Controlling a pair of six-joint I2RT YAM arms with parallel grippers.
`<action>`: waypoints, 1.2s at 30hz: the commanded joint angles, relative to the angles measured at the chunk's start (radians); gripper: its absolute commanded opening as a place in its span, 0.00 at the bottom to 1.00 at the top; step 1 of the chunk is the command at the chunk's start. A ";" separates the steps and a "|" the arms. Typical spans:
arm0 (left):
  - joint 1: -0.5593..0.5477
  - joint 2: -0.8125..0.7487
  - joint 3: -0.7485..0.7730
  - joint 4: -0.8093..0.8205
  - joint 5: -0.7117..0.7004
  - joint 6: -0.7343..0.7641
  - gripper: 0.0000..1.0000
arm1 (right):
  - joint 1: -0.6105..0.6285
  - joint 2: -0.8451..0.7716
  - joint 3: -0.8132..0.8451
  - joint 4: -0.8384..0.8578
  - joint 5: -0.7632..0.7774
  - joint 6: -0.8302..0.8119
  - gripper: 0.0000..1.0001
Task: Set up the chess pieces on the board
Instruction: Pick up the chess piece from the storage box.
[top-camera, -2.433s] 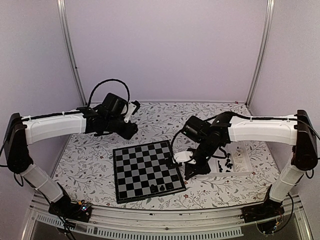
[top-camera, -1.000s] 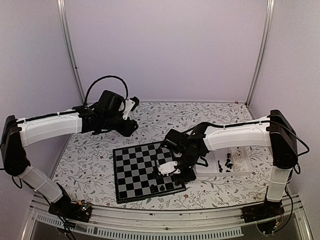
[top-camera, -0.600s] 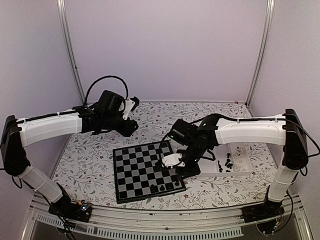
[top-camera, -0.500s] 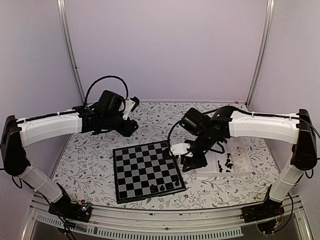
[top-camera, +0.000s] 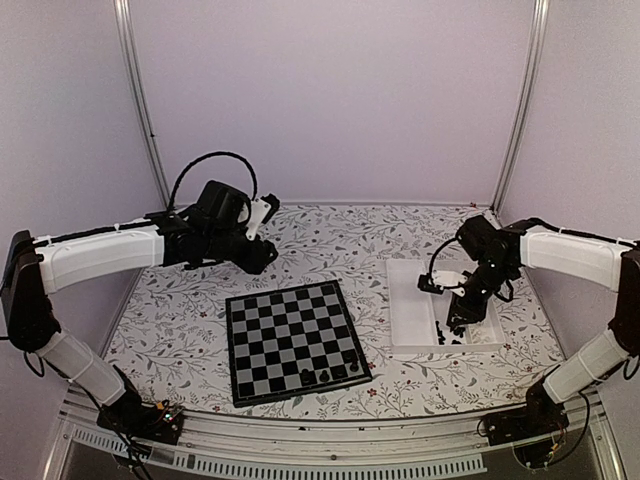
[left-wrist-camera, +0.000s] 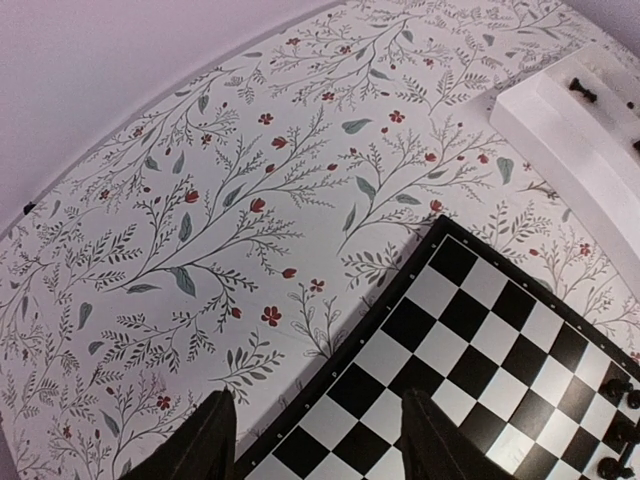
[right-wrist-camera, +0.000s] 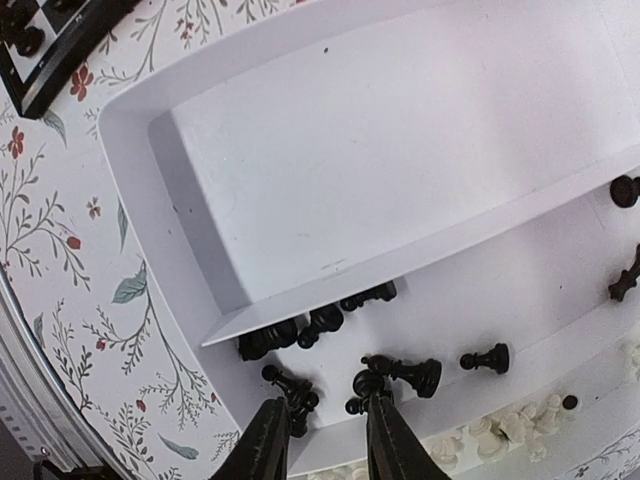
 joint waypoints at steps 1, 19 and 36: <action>-0.002 0.010 0.012 -0.009 0.015 0.009 0.59 | -0.033 -0.055 -0.051 0.000 0.057 -0.013 0.29; -0.015 0.023 0.018 -0.021 0.033 0.009 0.58 | -0.054 0.060 -0.062 0.042 0.167 -0.022 0.24; -0.014 0.031 0.021 -0.028 0.049 0.009 0.59 | -0.054 0.139 -0.078 0.069 0.168 -0.029 0.20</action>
